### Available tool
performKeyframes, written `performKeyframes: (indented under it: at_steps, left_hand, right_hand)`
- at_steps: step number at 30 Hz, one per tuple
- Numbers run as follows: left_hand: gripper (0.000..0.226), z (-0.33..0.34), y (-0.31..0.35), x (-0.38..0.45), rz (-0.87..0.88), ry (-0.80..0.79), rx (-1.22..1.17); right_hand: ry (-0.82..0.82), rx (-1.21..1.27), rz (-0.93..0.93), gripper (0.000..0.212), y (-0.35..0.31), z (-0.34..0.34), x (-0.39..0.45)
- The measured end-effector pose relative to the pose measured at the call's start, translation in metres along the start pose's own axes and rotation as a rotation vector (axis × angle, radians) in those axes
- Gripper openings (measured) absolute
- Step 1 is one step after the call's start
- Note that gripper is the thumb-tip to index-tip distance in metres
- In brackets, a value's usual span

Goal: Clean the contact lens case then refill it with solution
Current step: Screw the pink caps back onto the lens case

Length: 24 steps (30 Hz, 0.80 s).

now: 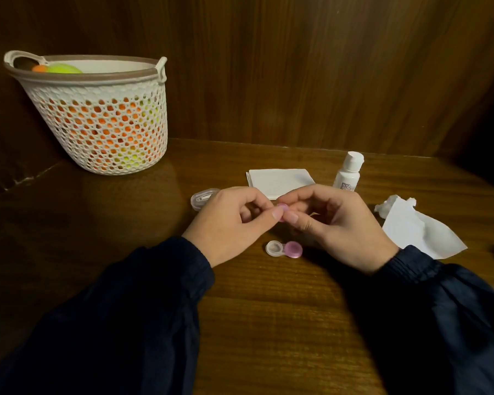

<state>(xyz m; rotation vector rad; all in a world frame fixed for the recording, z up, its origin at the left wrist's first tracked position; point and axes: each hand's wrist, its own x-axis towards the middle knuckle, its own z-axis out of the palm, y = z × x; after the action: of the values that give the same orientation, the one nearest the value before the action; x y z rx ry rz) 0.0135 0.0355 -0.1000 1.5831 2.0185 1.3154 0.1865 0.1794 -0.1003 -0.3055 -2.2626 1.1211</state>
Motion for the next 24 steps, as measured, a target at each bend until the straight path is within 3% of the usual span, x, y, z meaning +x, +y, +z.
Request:
performKeyframes:
  at_steps: [9, 13, 16, 24]
  left_hand:
    - [0.027, -0.0004, 0.0036, -0.0006, -0.059, -0.028, -0.085]
    - [0.045, -0.004, 0.0007, 0.0022, -0.113, 0.046, -0.045]
    - [0.045, -0.0034, -0.0019, 0.003, -0.117, 0.067, 0.018]
    - [0.043, -0.0022, -0.0044, 0.0034, -0.095, 0.055, 0.054]
  right_hand:
    - [-0.005, -0.175, -0.016, 0.03, -0.0046, -0.0003, -0.0034]
    - [-0.123, -0.242, 0.026, 0.028, -0.007, -0.0015, -0.0052]
    - [-0.226, -0.31, 0.082, 0.027, -0.0073, -0.0004, -0.005]
    - [-0.278, -0.34, 0.122, 0.027, -0.002, -0.0014, -0.0022]
